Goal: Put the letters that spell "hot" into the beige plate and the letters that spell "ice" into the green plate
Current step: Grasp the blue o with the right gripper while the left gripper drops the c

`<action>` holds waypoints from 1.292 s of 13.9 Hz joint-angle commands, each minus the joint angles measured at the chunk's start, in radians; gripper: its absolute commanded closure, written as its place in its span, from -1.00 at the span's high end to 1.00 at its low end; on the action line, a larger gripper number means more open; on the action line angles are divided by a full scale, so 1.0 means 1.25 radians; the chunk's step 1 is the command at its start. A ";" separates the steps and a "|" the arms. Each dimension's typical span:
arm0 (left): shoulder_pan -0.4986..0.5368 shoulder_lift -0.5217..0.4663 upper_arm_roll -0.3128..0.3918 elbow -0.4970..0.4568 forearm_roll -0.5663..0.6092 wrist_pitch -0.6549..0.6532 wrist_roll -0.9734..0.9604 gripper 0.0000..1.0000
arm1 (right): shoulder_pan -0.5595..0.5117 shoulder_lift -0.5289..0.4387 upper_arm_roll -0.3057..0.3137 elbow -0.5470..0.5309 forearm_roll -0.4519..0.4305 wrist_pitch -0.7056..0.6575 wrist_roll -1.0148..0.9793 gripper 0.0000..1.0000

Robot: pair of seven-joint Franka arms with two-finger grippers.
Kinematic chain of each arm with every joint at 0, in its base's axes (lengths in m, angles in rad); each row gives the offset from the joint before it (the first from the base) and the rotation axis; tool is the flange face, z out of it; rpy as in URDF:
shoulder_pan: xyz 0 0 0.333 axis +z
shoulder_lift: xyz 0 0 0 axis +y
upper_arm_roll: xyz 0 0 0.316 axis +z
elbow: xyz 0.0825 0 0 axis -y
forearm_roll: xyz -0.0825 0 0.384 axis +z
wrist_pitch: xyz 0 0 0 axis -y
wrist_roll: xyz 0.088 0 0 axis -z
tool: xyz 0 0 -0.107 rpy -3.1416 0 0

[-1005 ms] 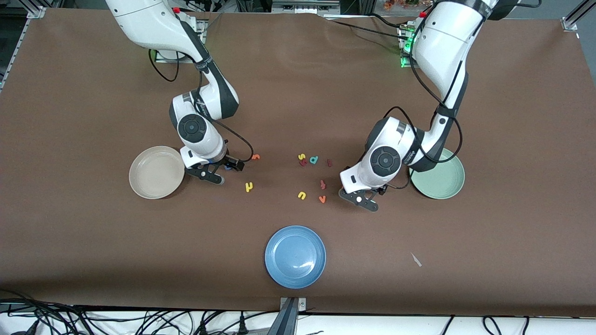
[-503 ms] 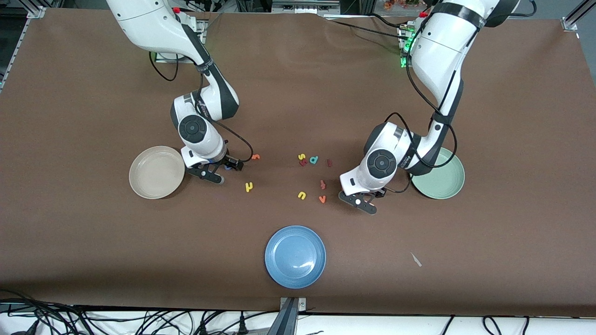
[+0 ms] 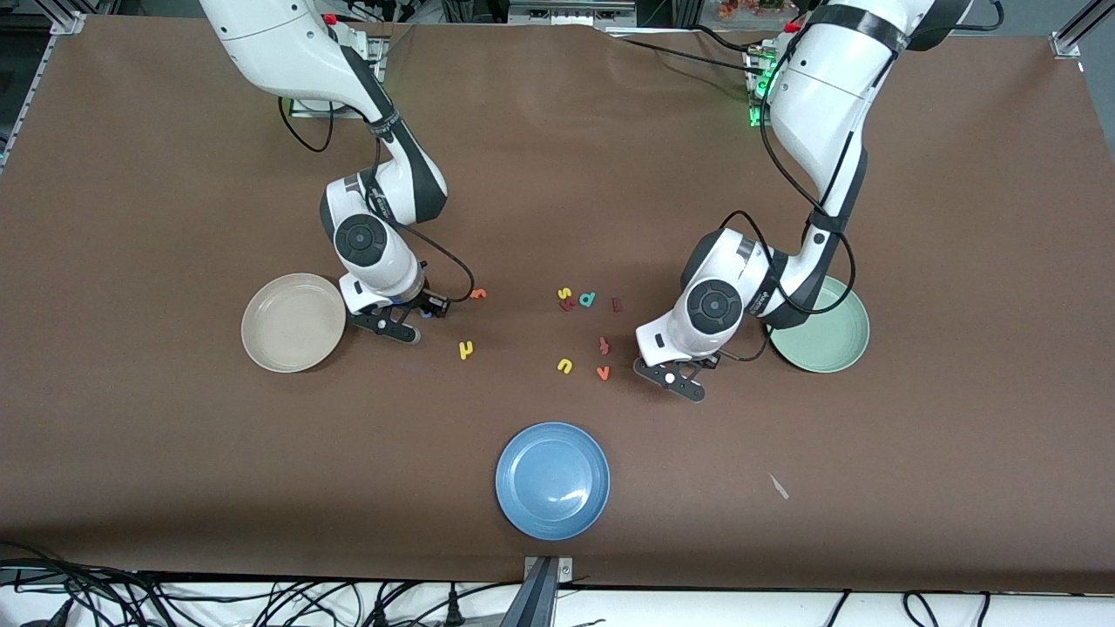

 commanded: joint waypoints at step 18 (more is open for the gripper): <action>0.318 -0.187 0.007 -0.301 0.030 0.000 0.254 0.44 | -0.008 -0.016 0.000 0.051 0.013 -0.111 -0.044 -0.73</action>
